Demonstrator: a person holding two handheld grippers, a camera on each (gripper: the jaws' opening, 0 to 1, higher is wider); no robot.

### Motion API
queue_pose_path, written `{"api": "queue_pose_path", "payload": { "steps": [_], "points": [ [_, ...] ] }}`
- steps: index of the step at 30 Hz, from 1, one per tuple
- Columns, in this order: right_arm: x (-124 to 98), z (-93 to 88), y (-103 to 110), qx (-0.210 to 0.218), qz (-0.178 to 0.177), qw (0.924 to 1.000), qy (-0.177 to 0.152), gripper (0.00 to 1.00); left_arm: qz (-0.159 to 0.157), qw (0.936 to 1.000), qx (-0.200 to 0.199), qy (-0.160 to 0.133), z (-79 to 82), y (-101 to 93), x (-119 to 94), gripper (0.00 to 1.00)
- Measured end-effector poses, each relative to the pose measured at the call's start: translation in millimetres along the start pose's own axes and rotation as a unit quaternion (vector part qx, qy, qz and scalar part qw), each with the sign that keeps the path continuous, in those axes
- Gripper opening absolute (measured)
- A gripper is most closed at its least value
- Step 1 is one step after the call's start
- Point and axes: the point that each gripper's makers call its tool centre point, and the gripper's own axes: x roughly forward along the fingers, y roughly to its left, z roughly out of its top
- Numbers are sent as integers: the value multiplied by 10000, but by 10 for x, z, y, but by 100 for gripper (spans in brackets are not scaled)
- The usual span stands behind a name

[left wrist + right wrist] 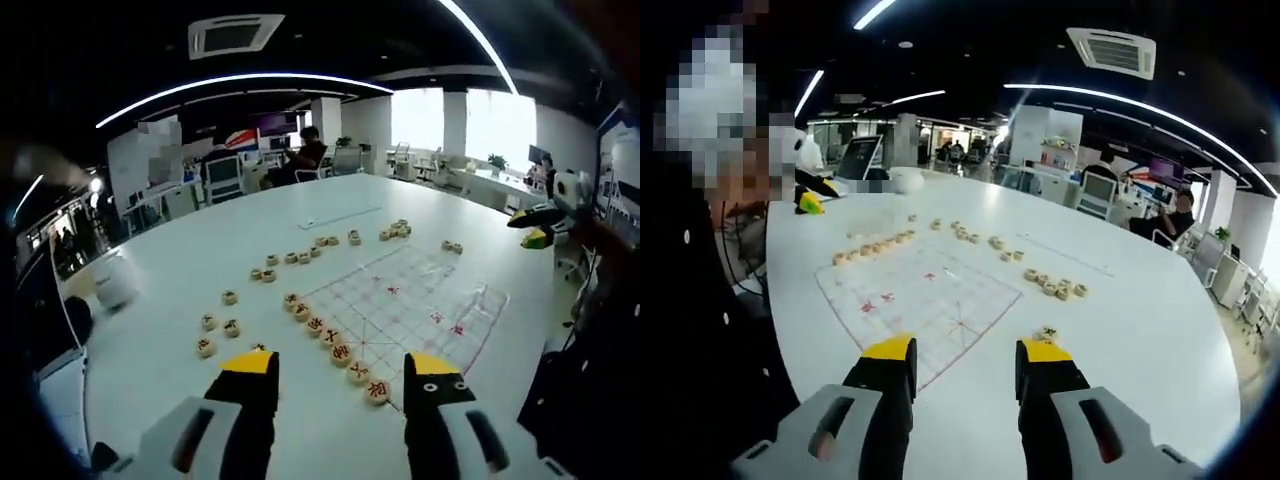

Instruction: Pick up the chess pieces one by one and place each piece onto its starting position on the chessboard, setting the pieces on their correct points until all the chess pieces are arranged in the starting layout

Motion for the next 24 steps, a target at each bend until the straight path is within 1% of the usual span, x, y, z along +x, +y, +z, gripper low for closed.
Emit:
{"api": "queue_pose_path", "payload": {
  "steps": [2,4,7,8,9,11,12,15,18,19,22,24],
  "points": [
    [-5,-10,13,-12,17,10000,10,40,-123,9999,40,25,38,-52,55,52],
    [-17,-26,8,-13,13,10000,14,40,-258,9996,123,5,111,-106,119,52],
    [-66,-65,-1,14,-8,10000,16,40,-558,9979,339,15,314,-214,300,51],
    [-82,-74,-4,30,-14,10000,15,40,-617,9972,420,69,367,-245,354,51],
    [-99,-83,-5,38,-27,10000,17,40,-718,9957,580,88,431,-286,412,50],
    [-136,-108,-23,36,-81,10000,30,40,-871,9937,699,125,571,-358,546,50],
    [-157,-128,-39,46,-110,9999,37,40,-967,9920,802,105,657,-400,620,50],
    [-219,-193,-56,97,-150,9998,34,40,-1151,9888,951,85,910,-515,864,49],
    [-269,-268,-52,136,-178,9997,53,40,-1404,9848,1001,209,1066,-652,1142,48],
    [-275,-277,-53,138,-184,9997,56,40,-1436,9843,1003,225,1081,-668,1171,48],
    [-343,-344,-73,196,-245,9995,48,41,-1548,9815,1080,321,1263,-797,1519,48],
    [-373,-359,-85,209,-282,9994,36,41,-1598,9804,1090,379,1365,-860,1707,48]
  ]
}}
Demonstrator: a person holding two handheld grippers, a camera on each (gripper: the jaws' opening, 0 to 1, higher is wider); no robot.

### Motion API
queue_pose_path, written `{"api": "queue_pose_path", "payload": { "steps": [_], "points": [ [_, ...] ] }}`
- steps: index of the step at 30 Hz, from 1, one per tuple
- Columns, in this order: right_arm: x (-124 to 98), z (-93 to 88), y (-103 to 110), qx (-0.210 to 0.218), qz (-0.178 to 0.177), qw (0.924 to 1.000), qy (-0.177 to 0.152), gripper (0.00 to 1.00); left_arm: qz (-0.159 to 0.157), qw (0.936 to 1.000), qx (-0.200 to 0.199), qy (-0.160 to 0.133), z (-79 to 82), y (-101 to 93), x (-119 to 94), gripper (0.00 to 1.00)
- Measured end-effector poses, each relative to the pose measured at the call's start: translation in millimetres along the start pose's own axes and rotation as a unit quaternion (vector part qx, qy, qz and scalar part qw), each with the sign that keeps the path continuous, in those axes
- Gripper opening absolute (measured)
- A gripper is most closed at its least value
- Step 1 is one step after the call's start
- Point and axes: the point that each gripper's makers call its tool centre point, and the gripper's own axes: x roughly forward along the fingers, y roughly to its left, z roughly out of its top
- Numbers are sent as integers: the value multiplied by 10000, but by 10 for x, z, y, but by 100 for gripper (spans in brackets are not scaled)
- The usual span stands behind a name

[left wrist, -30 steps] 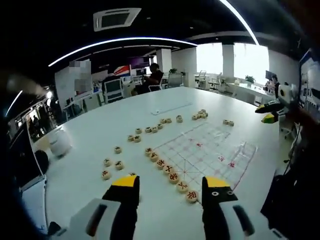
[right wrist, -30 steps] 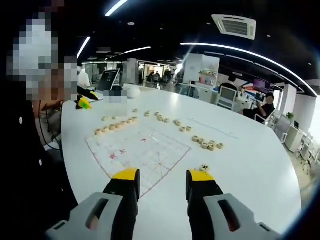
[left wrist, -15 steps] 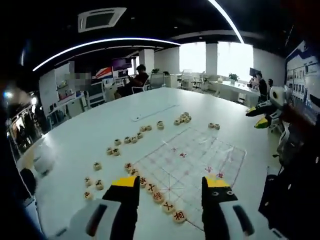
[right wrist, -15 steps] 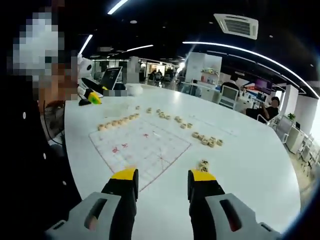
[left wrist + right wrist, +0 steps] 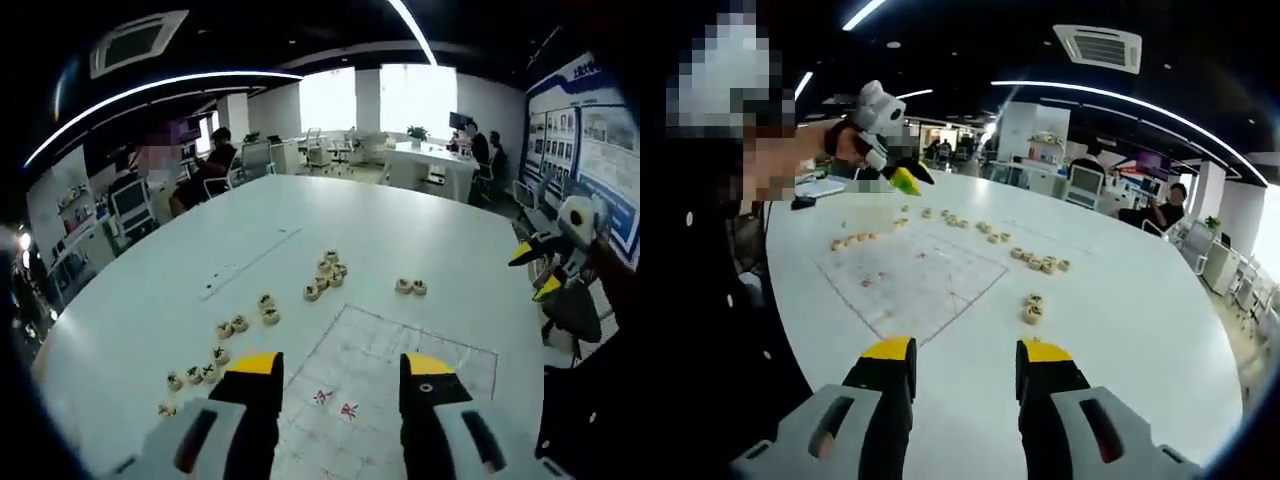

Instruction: Pick up the chess pieces one by one and place each piece onto its starting position on the chessboard, setting the pieces on their correct points until all the chess pieces are arranged in the starting layout

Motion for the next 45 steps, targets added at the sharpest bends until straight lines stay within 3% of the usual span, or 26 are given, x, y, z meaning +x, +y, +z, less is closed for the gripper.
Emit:
{"api": "queue_pose_path", "payload": {
  "steps": [4,14,19,27,32,42,45],
  "points": [
    [-60,-3,-28,-2,-72,10000,-27,40,-308,9990,-272,191,203,-10,361,47],
    [-157,-118,-62,-33,-260,9996,66,40,-290,9973,-170,653,575,43,1114,45],
    [-195,-186,-86,2,-309,9994,121,40,-148,9959,-525,725,649,74,1472,49],
    [-260,-239,-137,30,-405,9990,186,40,129,9913,-781,1053,609,122,2016,41],
    [-308,-312,-129,75,-426,9987,257,40,315,9854,-891,1419,460,170,2267,38],
    [-369,-394,-169,225,-487,9982,256,40,303,9828,-898,1587,393,110,2375,31],
    [-363,-388,-169,218,-472,9984,237,40,301,9835,-729,1631,375,93,2363,22]
  ]
}}
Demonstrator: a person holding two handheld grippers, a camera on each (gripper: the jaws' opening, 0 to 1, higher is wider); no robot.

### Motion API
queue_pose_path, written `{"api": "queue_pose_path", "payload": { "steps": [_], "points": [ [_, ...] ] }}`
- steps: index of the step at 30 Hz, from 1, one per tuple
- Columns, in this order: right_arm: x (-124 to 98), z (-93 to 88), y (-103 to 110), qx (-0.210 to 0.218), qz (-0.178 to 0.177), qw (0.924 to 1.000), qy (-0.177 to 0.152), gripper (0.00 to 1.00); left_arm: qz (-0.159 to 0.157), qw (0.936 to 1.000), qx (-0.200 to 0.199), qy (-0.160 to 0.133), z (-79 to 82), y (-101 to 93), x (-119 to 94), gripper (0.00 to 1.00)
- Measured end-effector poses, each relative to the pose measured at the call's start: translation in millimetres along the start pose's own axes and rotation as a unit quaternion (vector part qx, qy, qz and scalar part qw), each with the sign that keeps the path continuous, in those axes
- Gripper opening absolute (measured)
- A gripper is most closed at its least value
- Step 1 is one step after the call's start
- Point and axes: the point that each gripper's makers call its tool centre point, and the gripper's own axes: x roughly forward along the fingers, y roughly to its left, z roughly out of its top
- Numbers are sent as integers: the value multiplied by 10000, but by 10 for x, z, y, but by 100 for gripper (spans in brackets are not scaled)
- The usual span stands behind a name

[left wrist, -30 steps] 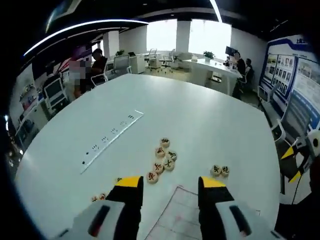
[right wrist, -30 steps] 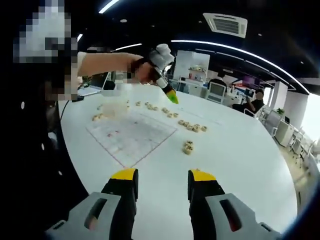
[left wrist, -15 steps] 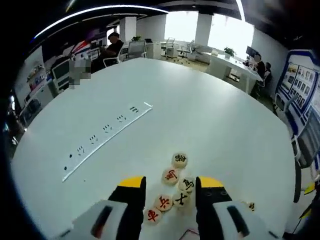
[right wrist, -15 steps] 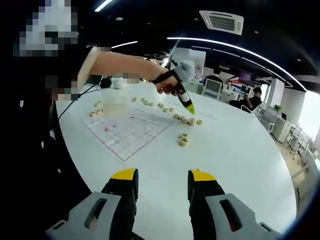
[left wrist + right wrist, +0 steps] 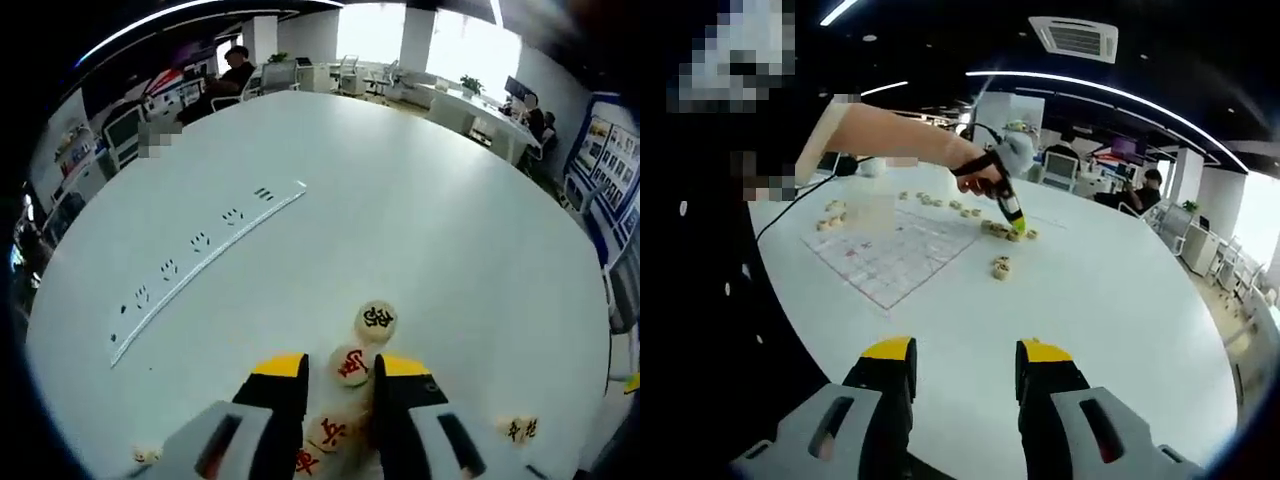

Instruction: Pick up the chess pieces one by one and place each piece onto its starting position on the chessboard, setting the pieces on their correct points until all the chess pieces are arranged in the starting layout

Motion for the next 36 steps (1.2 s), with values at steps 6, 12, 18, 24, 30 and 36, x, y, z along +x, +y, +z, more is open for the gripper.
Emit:
{"api": "queue_pose_path", "payload": {
  "steps": [6,12,18,24,30,36],
  "points": [
    [-7,-4,-8,5,-9,10000,-22,40,-145,9999,57,-36,-3,-83,-10,20],
    [6,32,1,-43,22,10000,-79,40,-219,9996,16,-194,8,-23,-268,20],
    [123,162,39,-184,171,9995,-204,40,-131,9977,100,-650,-205,94,-812,20],
    [355,370,176,-469,542,9970,-307,39,-136,9938,-87,-1096,-693,239,-1423,20],
    [555,597,406,-736,950,9918,-440,39,74,9842,-478,-1704,-1320,355,-2002,20],
    [725,737,610,-893,1222,9873,-475,38,471,9744,-677,-2091,-1906,375,-2463,20]
  ]
}}
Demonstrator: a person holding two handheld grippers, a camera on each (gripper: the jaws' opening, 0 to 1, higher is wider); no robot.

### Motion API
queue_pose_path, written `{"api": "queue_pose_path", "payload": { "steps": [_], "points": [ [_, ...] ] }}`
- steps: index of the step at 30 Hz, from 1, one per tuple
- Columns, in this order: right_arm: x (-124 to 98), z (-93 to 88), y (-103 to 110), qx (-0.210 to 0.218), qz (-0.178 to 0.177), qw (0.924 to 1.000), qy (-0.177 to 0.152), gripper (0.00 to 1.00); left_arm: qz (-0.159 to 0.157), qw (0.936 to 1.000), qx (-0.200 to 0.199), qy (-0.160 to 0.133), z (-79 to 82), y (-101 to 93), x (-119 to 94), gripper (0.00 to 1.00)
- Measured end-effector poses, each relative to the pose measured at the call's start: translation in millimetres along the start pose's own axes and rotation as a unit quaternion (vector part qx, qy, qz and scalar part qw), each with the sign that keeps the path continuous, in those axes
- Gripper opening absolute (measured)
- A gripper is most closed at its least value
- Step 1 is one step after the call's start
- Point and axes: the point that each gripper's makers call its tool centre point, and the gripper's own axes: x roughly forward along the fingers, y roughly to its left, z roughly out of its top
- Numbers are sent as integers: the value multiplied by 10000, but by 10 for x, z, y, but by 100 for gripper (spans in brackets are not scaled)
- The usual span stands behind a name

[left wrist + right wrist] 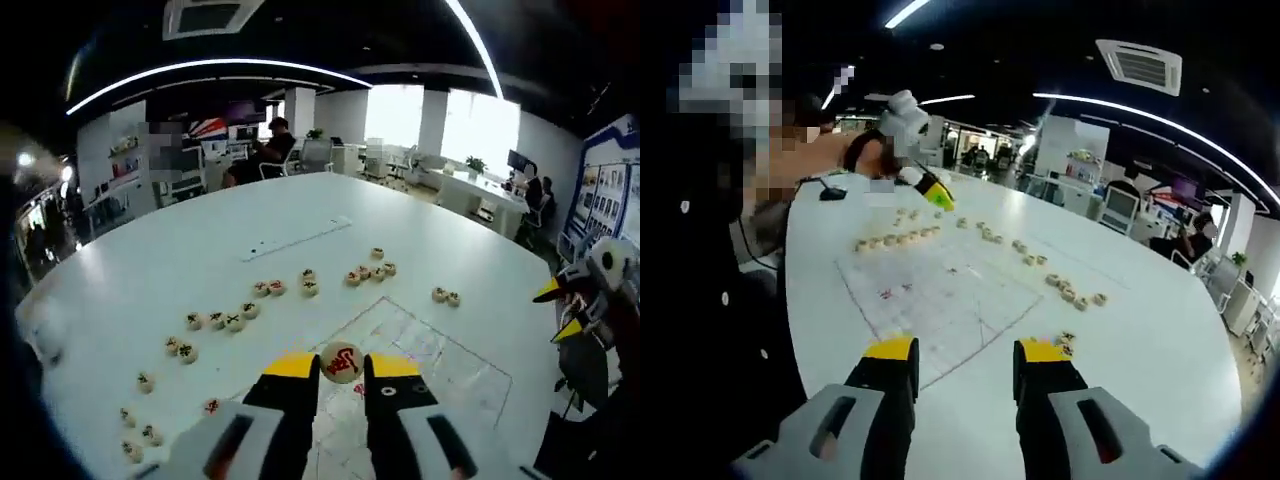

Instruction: Pick up the chess pieces one by one and place each piece onto its starting position on the chessboard, setting the pieces on their correct points until all the chess pieces are arranged in the starting layout

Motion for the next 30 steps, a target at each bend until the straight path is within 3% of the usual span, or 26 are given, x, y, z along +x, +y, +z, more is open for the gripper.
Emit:
{"api": "queue_pose_path", "payload": {
  "steps": [3,4,6,12,18,23,30],
  "points": [
    [80,67,57,-48,93,9999,-31,38,155,9996,24,-241,-117,-20,-250,20],
    [106,85,77,-75,125,9999,-29,38,285,9988,212,-329,-169,-19,-334,20],
    [145,135,118,-143,177,9997,-40,37,454,9982,254,-284,-393,-67,-502,20],
    [204,205,200,-227,286,9993,-13,37,893,9956,120,-248,-814,-58,-838,20],
    [260,193,278,-246,366,9990,69,37,1111,9938,-34,33,-1212,-88,-916,20],
    [290,196,333,-227,413,9988,101,37,1061,9937,-210,280,-1467,-131,-884,20],
    [293,176,339,-201,388,9989,156,37,1267,9903,-195,535,-1610,-68,-851,20]
  ]
}}
